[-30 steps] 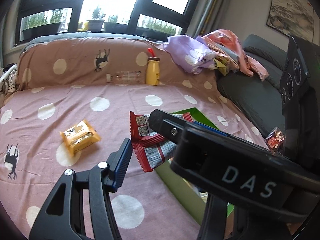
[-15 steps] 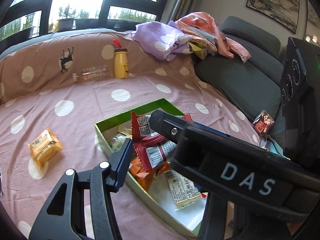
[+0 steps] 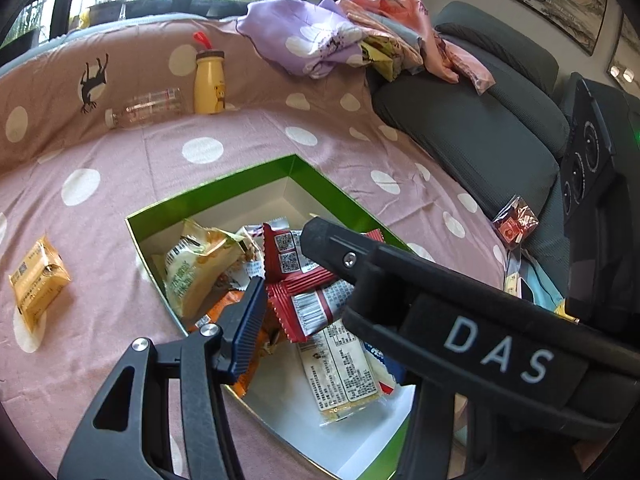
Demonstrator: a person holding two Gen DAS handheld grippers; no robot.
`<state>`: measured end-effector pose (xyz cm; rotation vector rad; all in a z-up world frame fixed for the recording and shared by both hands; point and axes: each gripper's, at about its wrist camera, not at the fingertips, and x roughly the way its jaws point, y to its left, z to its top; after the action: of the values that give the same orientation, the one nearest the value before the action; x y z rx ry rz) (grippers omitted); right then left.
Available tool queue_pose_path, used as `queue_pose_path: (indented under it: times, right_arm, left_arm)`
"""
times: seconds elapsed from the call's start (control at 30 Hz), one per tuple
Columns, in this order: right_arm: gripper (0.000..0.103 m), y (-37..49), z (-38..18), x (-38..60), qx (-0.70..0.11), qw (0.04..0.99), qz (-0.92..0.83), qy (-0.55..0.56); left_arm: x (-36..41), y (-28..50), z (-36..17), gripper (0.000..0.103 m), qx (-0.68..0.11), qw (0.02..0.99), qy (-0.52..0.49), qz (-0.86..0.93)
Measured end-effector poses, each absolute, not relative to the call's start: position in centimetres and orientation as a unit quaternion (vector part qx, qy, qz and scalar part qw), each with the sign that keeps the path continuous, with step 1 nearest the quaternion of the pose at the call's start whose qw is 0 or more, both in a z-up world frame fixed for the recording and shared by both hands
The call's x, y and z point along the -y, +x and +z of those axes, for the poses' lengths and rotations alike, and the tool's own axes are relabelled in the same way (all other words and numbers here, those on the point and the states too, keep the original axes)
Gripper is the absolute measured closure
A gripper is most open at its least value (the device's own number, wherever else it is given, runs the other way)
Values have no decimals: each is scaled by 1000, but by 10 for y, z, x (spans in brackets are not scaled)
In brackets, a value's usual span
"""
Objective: Organize snacks
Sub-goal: 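Lower the red-and-white wrapper into the box and open the right gripper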
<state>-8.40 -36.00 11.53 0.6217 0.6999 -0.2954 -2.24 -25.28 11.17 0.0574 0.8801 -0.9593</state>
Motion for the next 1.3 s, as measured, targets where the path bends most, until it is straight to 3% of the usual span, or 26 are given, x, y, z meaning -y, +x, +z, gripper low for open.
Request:
queue_pose_path:
  times: [0.73,1.3]
  right_arm:
    - [38,-77,85,381,-396,844,-170,319]
    - [38,-74,73,391,-410,830,-160,342]
  left_arm:
    - [274,-14,80,51,-485,755,13,-442]
    - [282,-11,73,52,-500,754,36,-424]
